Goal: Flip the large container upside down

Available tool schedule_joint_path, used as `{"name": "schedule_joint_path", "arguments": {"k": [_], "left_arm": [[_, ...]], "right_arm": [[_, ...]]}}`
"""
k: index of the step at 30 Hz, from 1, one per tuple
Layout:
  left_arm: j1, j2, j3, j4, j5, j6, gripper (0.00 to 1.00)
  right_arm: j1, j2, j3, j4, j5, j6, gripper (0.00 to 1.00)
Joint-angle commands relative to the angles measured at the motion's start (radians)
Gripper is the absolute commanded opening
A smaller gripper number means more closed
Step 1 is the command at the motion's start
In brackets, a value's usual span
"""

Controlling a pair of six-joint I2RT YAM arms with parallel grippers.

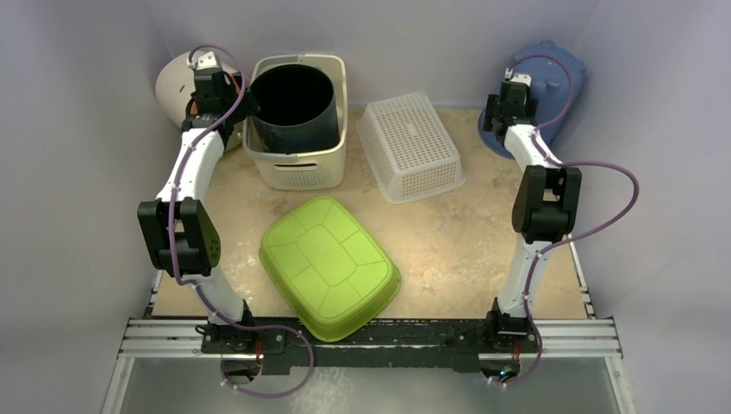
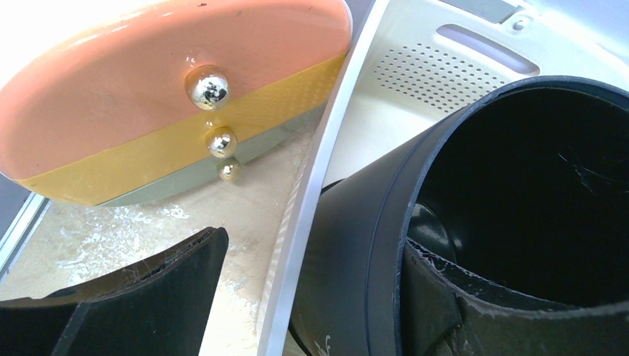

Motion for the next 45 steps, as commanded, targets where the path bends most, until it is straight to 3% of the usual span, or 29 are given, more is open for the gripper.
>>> {"name": "schedule_joint_path", "arguments": {"k": [1,6,13,19,30,36,42,45], "left_arm": [[0.030,-0.010,0.014,-0.008,-0.059,0.023,0.77],[0.030,-0.023,0.018,-0.014,-0.061,0.022,0.77],[0.030,-0.035,0.000,-0.015,-0.058,0.013,0.77],[0.030,-0.043,-0.013,-0.008,-0.063,0.000,0.77],[0.030,-0.040,-0.012,0.000,-0.062,-0.011,0.77],[0.030,-0.033,-0.011,-0.006,-0.064,-0.005,0.77],[0.030,-0.030,-0.010,-0.008,-0.067,0.018,0.77],[0.033,-0.018,-0.007,-0.013,-0.066,0.029,0.77]], "right_arm": [[0.014,-0.068,0.019,0.043,-0.109,-0.015,0.81],[0.108,-0.216,-0.083,0.031,-0.158,-0.012,0.82],[0.264,-0.261,-0.050,-0.088,-0.315,0.001,0.79],[0.342,-0.125,0.133,-0.192,-0.484,-0.018,0.74],[0.359,0.158,0.439,-0.299,-0.655,-0.053,0.71],[0.361,0.148,0.339,-0.279,-0.598,-0.005,0.72],[0.349,0.110,0.178,-0.322,-0.281,0.031,0.76],[0.301,0.098,0.118,-0.346,-0.219,0.077,0.77]]}}
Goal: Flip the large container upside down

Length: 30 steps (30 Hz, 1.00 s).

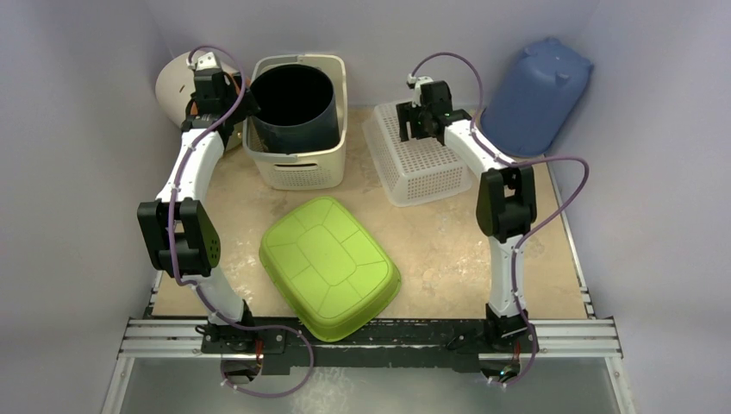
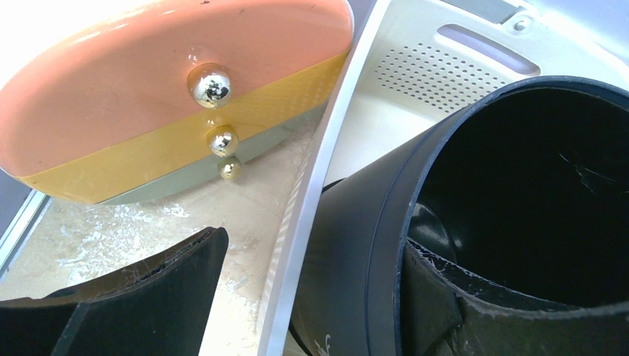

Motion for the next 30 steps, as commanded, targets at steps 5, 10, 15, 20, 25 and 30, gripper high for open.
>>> {"name": "schedule_joint_path", "arguments": {"k": [5,10,15,20,25,30], "left_arm": [[0.038,-0.003,-0.002,-0.022,-0.053,0.044,0.77],[0.046,-0.004,-0.008,-0.021,-0.053,0.053,0.77],[0.050,-0.003,-0.008,-0.018,-0.049,0.052,0.76],[0.051,-0.002,-0.012,-0.009,-0.055,0.042,0.78],[0.054,-0.008,-0.015,-0.006,-0.082,0.033,0.80],[0.057,-0.016,-0.013,-0.005,-0.082,0.020,0.80]], "right_arm": [[-0.163,-0.058,-0.202,-0.123,0.202,0.122,0.76],[-0.205,-0.064,-0.210,-0.135,0.269,0.108,0.76],[-0.207,-0.085,-0.187,-0.098,0.220,0.048,0.76],[-0.176,-0.161,-0.191,-0.082,0.150,-0.010,0.76],[-0.073,-0.265,-0.205,-0.135,0.157,-0.050,0.77],[0.054,-0.375,-0.255,-0.179,0.117,-0.026,0.76]]}}
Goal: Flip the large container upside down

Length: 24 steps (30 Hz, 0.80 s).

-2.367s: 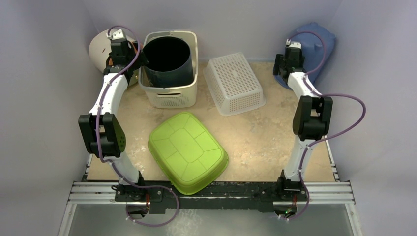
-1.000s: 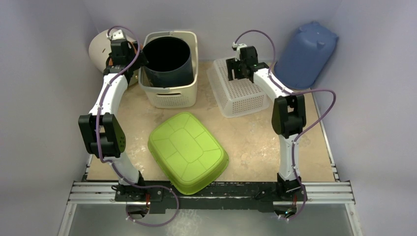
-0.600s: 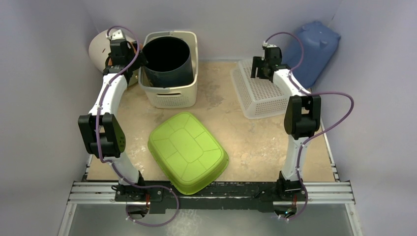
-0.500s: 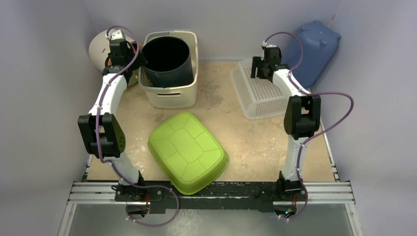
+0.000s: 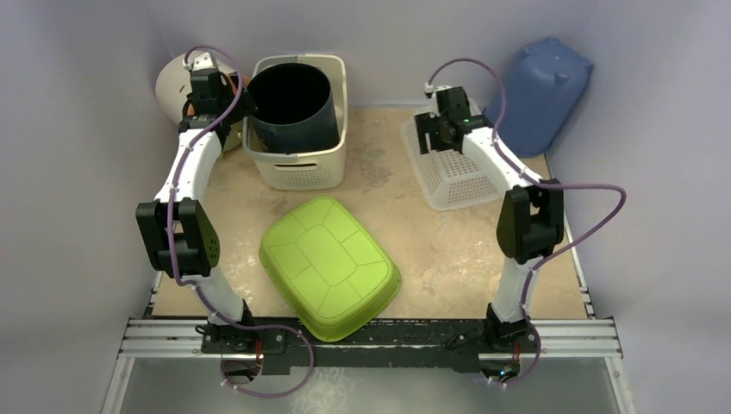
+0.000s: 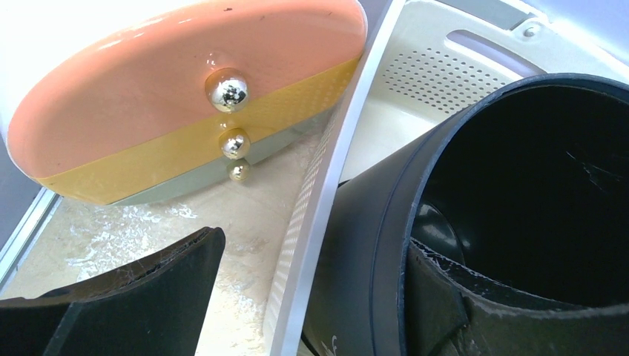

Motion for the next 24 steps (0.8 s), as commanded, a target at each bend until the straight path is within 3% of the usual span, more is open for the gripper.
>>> {"name": "schedule_joint_path", "arguments": {"k": [1,11,24], "left_arm": [[0.040,-0.019,-0.012,-0.008,-0.085,0.013,0.80],[0.040,-0.042,0.003,-0.028,-0.091,-0.007,0.80],[0.040,-0.078,-0.073,0.006,-0.058,-0.027,0.80]], "right_arm": [[0.136,-0.143,-0.031,-0.071,-0.052,-0.005,0.76],[0.463,-0.308,-0.169,-0.104,-0.123,0.104,0.75],[0.791,-0.296,-0.216,-0.069,-0.195,0.230,0.74]]}}
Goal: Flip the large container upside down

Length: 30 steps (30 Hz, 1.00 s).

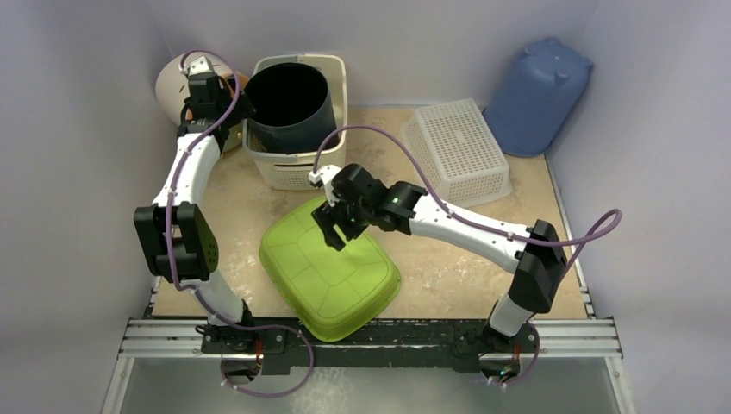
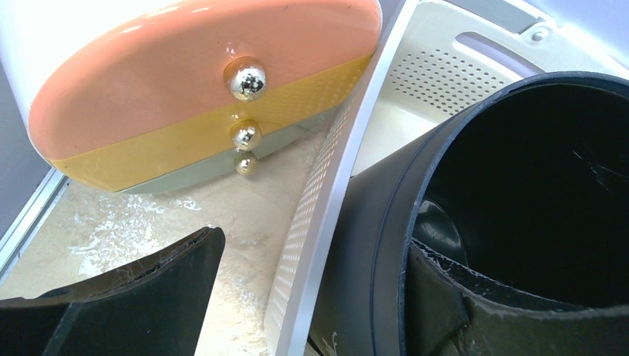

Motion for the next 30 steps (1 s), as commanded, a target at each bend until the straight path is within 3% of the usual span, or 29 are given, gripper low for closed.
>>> {"name": "schedule_joint_path", "arguments": {"k": [1,12,18,30], "left_arm": [[0.032,-0.050,-0.035,-0.001,-0.045,0.000,0.80],[0.032,-0.102,-0.085,-0.004,-0.047,0.017,0.80],[0.032,-0.113,-0.086,-0.013,-0.041,0.021,0.80],[0.032,-0.129,-0.108,-0.015,-0.044,0.044,0.80]], "right_arm": [[0.052,-0.008,-0.018,0.036,-0.051,0.069,0.74],[0.063,0.004,-0.179,0.194,-0.148,0.138,0.73],[0.063,0.012,-0.252,0.181,-0.128,0.226,0.74],[0.030,0.005,-0.419,-0.008,0.142,0.447,0.78]]}}
